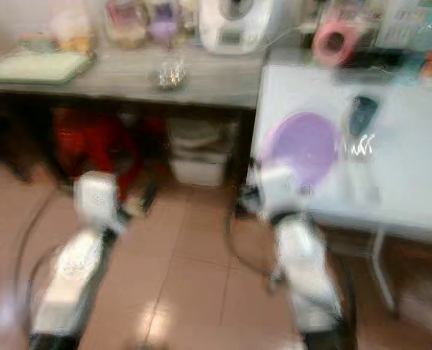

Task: Setting the table

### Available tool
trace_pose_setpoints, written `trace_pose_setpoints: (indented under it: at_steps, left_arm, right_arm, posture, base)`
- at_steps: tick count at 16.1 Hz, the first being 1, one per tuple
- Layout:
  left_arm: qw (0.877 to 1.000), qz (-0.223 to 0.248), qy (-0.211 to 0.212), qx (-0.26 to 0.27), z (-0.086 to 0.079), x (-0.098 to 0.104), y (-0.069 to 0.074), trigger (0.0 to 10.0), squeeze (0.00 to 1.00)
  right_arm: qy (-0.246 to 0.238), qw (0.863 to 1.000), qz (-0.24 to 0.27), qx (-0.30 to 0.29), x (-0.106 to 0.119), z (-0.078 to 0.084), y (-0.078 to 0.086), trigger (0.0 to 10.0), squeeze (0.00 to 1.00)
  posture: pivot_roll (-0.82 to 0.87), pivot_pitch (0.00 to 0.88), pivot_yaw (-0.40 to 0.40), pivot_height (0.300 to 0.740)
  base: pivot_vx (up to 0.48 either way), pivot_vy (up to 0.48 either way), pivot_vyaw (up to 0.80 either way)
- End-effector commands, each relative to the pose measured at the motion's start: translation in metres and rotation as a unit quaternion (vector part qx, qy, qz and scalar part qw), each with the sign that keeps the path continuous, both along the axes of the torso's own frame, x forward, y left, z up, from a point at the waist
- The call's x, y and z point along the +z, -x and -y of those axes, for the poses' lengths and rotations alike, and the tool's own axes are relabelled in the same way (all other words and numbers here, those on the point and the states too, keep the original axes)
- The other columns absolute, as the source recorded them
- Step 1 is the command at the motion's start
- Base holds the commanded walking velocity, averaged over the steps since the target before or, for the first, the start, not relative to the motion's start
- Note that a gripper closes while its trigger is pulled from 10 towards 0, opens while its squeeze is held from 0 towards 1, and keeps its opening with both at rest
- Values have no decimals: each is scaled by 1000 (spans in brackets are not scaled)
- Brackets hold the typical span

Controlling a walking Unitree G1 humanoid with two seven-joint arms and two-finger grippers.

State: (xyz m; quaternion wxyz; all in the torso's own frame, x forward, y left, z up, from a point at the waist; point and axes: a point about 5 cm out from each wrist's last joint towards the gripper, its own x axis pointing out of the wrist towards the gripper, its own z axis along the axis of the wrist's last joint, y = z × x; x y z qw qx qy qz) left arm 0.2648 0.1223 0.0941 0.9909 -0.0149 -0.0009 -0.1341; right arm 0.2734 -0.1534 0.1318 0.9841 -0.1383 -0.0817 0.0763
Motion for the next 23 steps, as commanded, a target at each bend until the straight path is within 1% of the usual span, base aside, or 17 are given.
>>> trace_pose_setpoints:
  at_steps: [1,6,9,12,15,17,20,23]
  left_arm:
    - [1000,6,-17,13,-10,2,-4,10000,0]
    - [1000,5,-8,19,-9,2,-6,10000,0]
    - [1000,2,-14,23,-10,0,-7,10000,0]
    - [1000,3,-16,23,-12,0,-7,10000,0]
    - [1000,7,-15,23,-11,1,-9,10000,0]
    - [999,20,-29,21,-9,4,-8,10000,0]
    - [999,20,-28,20,-9,3,-8,10000,0]
    - [1000,14,-15,21,-8,3,-9,10000,0]
  right_arm:
    - [-4,1000,19,22,10,-9,-2,10000,0]
    - [3,999,20,38,12,-12,-1,10000,0]
    - [4,999,16,43,11,-13,-1,10000,0]
    - [4,999,16,47,12,-15,-2,10000,0]
    - [5,999,17,51,12,-16,-2,10000,0]
    - [6,998,18,53,12,-16,-2,10000,0]
    - [8,998,19,56,13,-17,-3,10000,0]
    - [9,998,19,60,14,-18,-3,10000,0]
  posture:
    - [-21,0,38,740]
    - [-24,0,33,740]
    - [-26,0,31,740]
    - [-26,0,31,740]
    - [-26,0,30,740]
    - [-28,0,30,740]
    - [-29,0,30,740]
    - [-30,0,29,740]
  base:
    - [446,0,0]
    - [458,0,0]
    - [406,254,0]
    - [405,255,-506]
    - [389,280,0]
    - [386,281,0]
    - [391,279,0]
    - [398,269,0]
